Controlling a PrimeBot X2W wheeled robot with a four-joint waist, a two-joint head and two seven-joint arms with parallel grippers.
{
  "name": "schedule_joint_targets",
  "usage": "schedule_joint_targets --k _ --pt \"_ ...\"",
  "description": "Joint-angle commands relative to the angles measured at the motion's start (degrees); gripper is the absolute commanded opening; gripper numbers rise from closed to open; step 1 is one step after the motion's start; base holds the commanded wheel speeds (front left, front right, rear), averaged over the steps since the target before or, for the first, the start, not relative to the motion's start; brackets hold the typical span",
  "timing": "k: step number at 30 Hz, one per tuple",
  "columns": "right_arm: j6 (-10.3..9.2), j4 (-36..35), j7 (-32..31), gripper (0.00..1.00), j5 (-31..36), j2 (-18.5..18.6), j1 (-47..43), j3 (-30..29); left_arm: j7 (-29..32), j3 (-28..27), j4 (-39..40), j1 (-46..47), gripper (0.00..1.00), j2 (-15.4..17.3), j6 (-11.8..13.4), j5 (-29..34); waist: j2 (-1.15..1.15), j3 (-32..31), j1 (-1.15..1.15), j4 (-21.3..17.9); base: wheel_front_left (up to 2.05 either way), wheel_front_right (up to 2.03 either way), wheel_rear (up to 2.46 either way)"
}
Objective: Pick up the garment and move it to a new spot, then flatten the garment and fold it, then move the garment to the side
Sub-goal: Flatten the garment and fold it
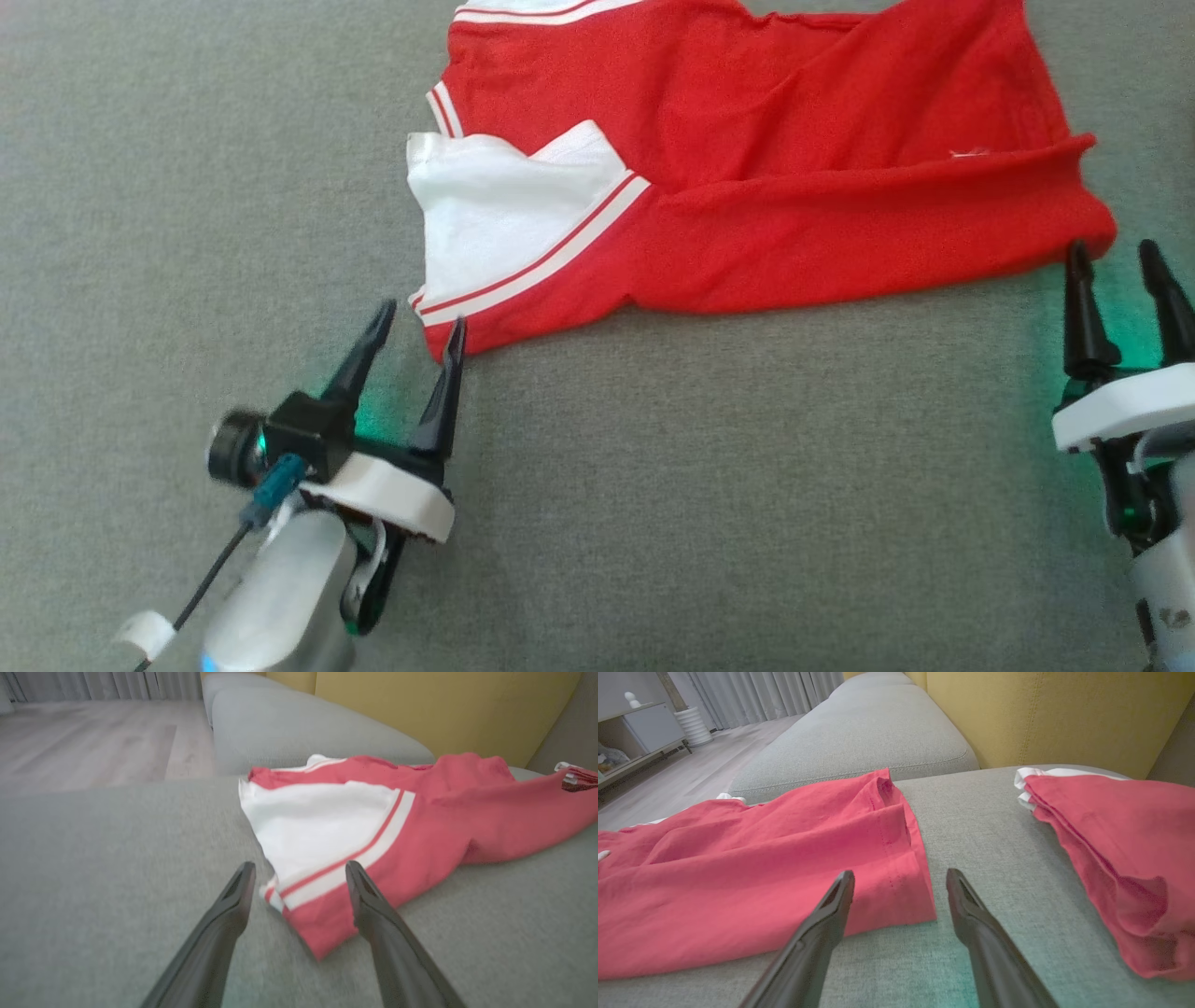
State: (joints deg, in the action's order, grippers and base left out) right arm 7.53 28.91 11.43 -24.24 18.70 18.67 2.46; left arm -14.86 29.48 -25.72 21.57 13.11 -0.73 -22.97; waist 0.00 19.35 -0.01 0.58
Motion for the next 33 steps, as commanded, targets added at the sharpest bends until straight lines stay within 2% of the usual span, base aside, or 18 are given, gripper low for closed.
schedule_joint_targets --k 1,9,10,11,12,21,27,28,30,33 --pt "-0.04 -1.07 0.59 1.0 -0.52 0.69 0.26 1.25 0.03 -2.55 -0.3 1.19 1.0 0.33 -0.53 -1.14 0.0 -0.41 0.01 -0.47 0.0 0.0 0.0" --pt "-0.04 2.0 0.7 1.0 -1.26 0.47 1.68 3.71 2.83 -1.81 -9.99 3.31 1.0 -1.3 -3.73 -4.46 0.0 -0.8 0.01 -1.44 0.0 0.0 0.0" --pt "-0.04 2.39 0.68 1.0 -1.46 0.5 1.88 4.05 2.76 -1.6 -10.63 3.63 0.67 -1.29 -4.05 -4.54 0.0 -0.85 0.01 -1.49 0.0 0.0 0.0" --pt "-0.04 2.8 0.7 1.0 -1.67 0.58 2.12 4.34 2.55 -1.4 -11.07 3.92 0.25 -1.27 -4.35 -4.58 0.0 -0.9 0.01 -1.51 0.0 0.0 0.0" --pt "-0.04 3.27 0.7 1.0 -1.85 0.7 2.44 4.59 2.33 -1.18 -11.32 4.12 0.0 -1.22 -4.69 -4.66 0.0 -0.98 0.01 -1.49 0.0 0.0 0.0" --pt "-0.04 7.8 0.74 1.0 -2.57 2.09 7.13 6.58 0.93 -0.51 -11.22 4.67 0.0 0.47 -5.43 -3.97 0.0 -1.54 0.01 -0.71 0.0 0.0 0.0" --pt "-0.04 12.52 -2.25 1.0 -5.49 2.54 10.45 10.04 0.67 -0.17 -10.56 5.03 0.0 0.97 -5.42 -3.6 0.0 -1.52 0.01 -0.15 0.0 0.0 0.0" --pt "-0.04 13.31 -2.81 0.83 -6.27 2.65 10.74 10.6 0.65 -0.12 -10.53 5.03 0.0 1.0 -5.42 -3.6 0.0 -1.61 0.01 -0.05 0.0 0.0 0.0" --pt "-0.04 14.32 -3.71 0.02 -7.73 2.93 10.95 12.11 0.61 -0.03 -10.49 4.98 0.0 1.06 -5.4 -3.62 0.0 -1.88 0.01 0.08 0.0 0.0 0.0" --pt "-0.04 14.71 -3.86 0.0 -10.07 3.65 10.34 14.09 0.51 0.04 -10.42 4.62 0.0 1.2 -5.33 -3.69 0.0 -2.66 0.01 0.14 0.0 0.0 0.0"
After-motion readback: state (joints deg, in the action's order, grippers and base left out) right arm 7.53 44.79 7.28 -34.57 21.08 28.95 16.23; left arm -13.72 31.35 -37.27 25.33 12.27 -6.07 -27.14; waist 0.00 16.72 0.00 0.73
